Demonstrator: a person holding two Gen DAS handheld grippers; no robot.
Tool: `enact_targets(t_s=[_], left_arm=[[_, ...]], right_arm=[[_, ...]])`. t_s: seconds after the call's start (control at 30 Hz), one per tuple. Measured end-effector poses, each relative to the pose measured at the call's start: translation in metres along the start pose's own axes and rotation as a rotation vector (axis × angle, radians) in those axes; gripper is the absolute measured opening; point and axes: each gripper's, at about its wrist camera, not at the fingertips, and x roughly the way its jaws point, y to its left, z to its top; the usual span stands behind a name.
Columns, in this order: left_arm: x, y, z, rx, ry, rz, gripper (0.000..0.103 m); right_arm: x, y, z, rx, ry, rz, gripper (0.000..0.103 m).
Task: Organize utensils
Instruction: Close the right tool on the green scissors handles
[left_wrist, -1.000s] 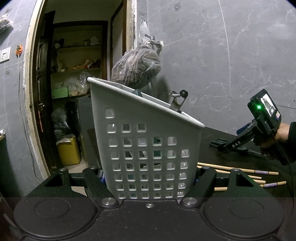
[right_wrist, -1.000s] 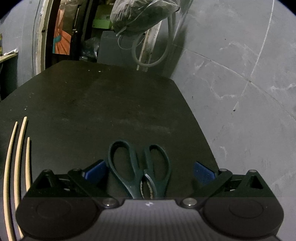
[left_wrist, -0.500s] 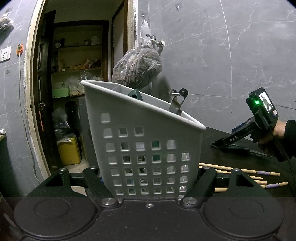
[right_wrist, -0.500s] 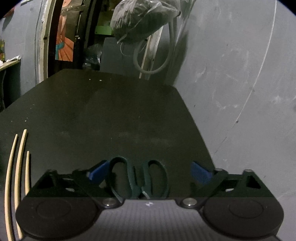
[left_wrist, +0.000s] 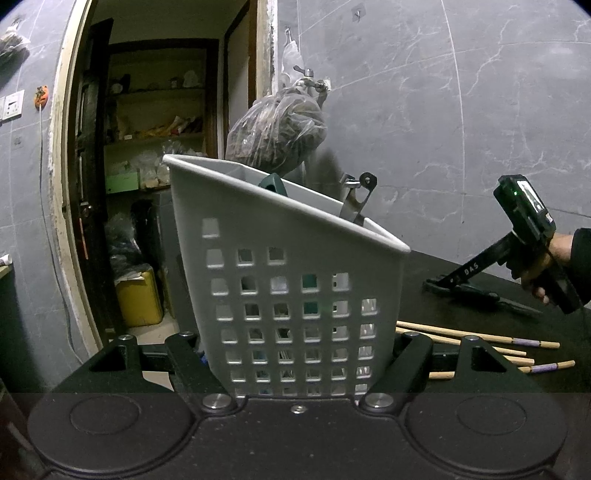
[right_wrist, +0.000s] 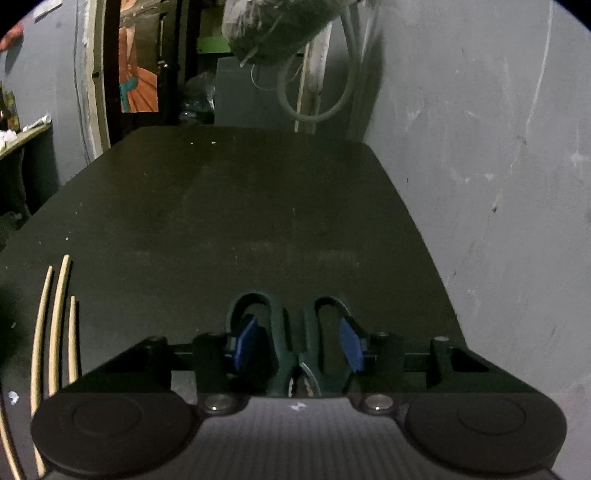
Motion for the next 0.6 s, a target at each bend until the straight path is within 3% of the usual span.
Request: enact_targets(t_s=[0.13, 0.3, 0.4, 0.43, 0.6], left_arm=[[-0.001, 0.001, 0.000, -0.001, 0.001, 0.001, 0.078], [-0.001, 0.001, 0.000, -0.001, 0.004, 0.003, 0.078], [-0.001, 0.001, 0.000, -0.001, 0.003, 0.003, 0.078], [-0.001, 0.001, 0.000, -0.001, 0.003, 0.003, 0.078], [-0.003, 0.001, -0.001, -0.001, -0.003, -0.002, 0.077]], right_arm=[[0.005, -0.014, 0.005, 0.090, 0.035, 0.072, 0.060], [0.010, -0.021, 0.010, 0.093, 0.029, 0.098, 0.064], [0.012, -0.017, 0.011, 0.078, 0.019, 0.086, 0.051], [0.011, -0.017, 0.012, 0.082, 0.016, 0.082, 0.033], [0.011, -0.012, 0.013, 0.097, 0.029, 0.061, 0.033]])
